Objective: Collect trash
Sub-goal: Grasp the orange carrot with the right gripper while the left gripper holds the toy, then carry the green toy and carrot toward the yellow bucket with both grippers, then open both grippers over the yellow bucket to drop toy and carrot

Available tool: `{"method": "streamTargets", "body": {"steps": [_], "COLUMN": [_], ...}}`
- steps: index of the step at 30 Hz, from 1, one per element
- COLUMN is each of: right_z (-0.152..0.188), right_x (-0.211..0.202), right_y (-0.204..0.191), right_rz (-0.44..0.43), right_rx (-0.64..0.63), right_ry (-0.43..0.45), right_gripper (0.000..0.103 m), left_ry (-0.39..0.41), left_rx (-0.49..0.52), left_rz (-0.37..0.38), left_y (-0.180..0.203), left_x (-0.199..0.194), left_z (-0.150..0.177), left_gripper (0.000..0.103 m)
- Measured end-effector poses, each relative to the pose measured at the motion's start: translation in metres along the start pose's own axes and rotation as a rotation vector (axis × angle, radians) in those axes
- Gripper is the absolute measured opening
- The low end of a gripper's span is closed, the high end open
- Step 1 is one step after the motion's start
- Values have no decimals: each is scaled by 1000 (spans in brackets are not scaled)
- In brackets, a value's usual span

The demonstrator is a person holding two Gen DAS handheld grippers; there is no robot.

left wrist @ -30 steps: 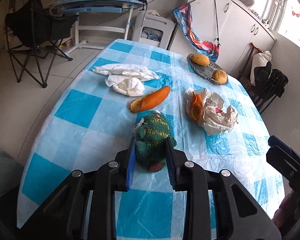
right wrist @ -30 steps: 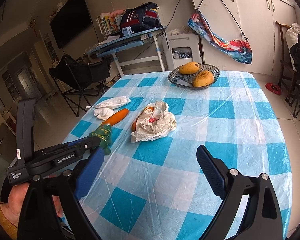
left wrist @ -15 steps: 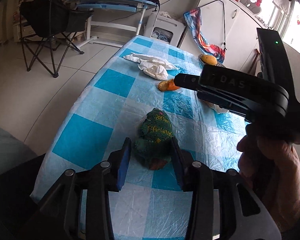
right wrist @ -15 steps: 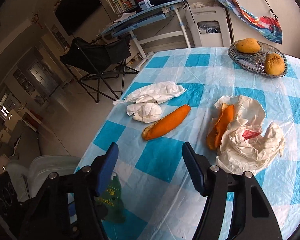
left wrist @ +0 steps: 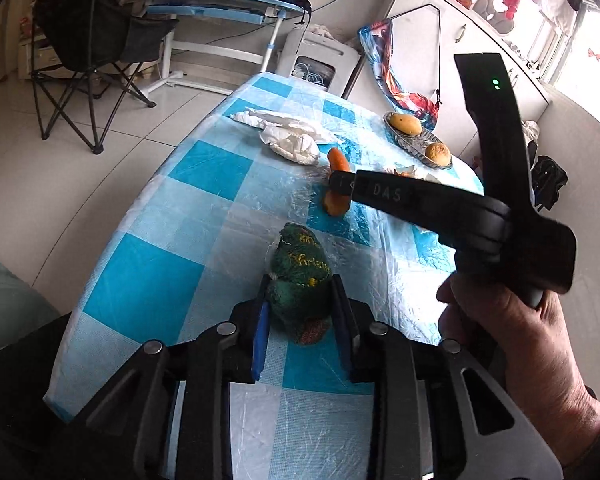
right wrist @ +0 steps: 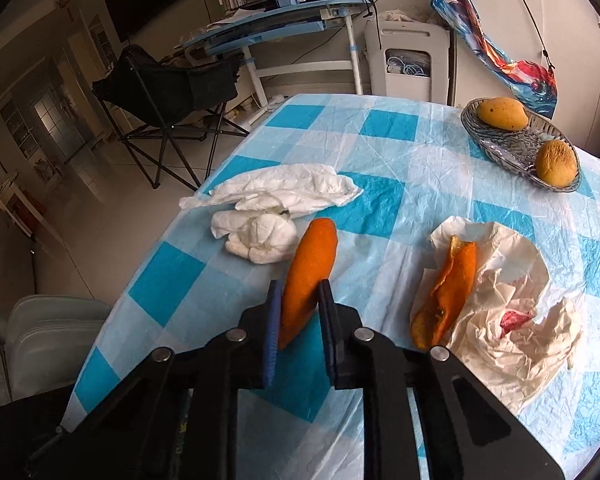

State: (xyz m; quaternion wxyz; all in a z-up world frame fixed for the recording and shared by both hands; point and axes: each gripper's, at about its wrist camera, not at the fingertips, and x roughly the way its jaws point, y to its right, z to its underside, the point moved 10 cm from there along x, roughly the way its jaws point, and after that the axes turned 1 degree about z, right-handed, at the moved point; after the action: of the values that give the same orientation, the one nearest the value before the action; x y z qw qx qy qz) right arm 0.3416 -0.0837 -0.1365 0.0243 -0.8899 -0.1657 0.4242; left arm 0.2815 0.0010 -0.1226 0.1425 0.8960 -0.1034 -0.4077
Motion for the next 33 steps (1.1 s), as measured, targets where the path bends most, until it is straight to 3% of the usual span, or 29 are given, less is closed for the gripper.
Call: {"method": "streamTargets", "body": {"steps": [10, 23, 28, 29, 31, 33], "right_z": [70, 165, 217, 223, 226, 219], "right_x": [-95, -155, -158, -161, -170, -185], "right_y": [0, -11, -9, -4, 8, 24], "right_rz": [-17, 0, 23, 27, 20, 24], "right_rx": [-31, -20, -19, -2, 64, 142], "right_ry": [64, 41, -39, -40, -22, 35], "right_gripper": [14, 14, 20, 29, 35, 48], "left_ry": [84, 65, 2, -22, -94, -191], "left_rx": [132, 224, 252, 256, 274, 318], "left_rz": [63, 88, 89, 94, 112, 131], "left_y": [37, 54, 57, 58, 63, 71], "left_x": [-36, -80, -92, -93, -92, -87], "left_z": [24, 84, 114, 123, 143, 171], "left_gripper": [26, 26, 26, 26, 26, 26]}}
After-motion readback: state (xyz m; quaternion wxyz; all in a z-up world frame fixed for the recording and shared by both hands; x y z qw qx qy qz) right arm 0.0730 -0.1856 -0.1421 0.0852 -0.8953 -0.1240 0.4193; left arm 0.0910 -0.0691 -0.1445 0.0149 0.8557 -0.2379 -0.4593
